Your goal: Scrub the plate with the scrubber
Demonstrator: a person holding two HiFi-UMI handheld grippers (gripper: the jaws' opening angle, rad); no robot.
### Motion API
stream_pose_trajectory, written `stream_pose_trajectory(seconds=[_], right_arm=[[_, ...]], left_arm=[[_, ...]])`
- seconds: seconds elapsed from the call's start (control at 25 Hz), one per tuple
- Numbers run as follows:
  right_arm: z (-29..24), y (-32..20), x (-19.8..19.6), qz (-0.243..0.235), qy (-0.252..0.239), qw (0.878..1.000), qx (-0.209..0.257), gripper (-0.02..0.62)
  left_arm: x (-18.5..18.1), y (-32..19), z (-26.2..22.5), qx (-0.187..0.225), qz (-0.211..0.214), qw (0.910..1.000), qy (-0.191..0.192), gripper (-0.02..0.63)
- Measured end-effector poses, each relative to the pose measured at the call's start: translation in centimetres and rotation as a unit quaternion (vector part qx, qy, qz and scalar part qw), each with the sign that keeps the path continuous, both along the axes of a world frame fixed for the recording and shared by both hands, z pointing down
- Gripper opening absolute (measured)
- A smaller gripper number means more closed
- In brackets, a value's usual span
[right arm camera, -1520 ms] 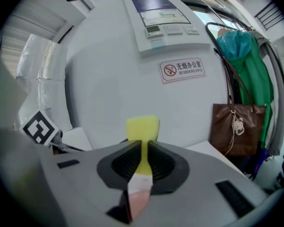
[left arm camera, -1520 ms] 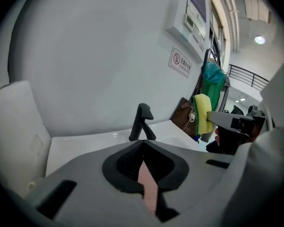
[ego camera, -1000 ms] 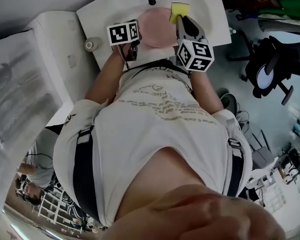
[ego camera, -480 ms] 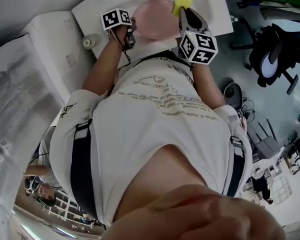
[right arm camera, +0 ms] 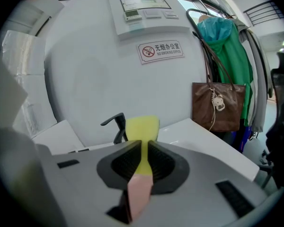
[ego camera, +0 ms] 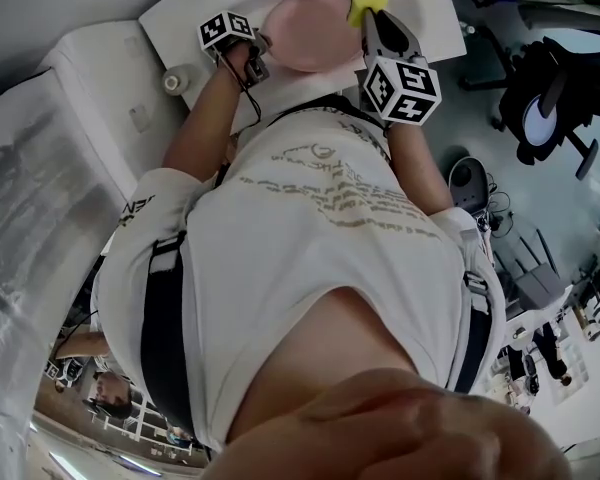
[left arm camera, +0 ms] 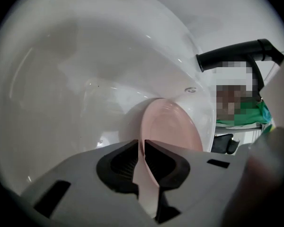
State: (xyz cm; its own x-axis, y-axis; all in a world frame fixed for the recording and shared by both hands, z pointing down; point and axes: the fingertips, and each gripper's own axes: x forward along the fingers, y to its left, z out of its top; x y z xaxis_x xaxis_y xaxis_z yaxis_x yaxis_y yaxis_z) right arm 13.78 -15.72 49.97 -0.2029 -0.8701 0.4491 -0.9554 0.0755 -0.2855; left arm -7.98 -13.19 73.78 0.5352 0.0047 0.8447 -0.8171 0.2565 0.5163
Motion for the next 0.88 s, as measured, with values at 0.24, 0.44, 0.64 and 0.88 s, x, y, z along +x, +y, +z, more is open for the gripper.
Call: stream_pose_trajectory(seconds=[0.24,0.44,0.64,0.88], right_arm=[[-0.3,0.6,0.0,0.003,0.005,1.0,-0.001,0.049],[-0.2,1.2,0.1,0.009,0.006,1.0,-0.003,0.049],[-0.4,1.4,0.0,0.009,0.005,1.0,-0.001,0.049],[0.0,1.4,-0.3,0.004,0.006,1.0,-0.007,0.049]], left_arm=[[0.5,0.6,0.8,-0.037,-0.046,0.9975,0.039,0.025],[0.6,0.9,1.4,-0.048,-0.049,0.9968,0.04,0.028],[1.1,0.8,1.0,-0.06,-0.083,0.9924,0.069,0.028],[1.9,0.5,-0.1,-0.053,-0.103,0.9889,0.094,0.031]])
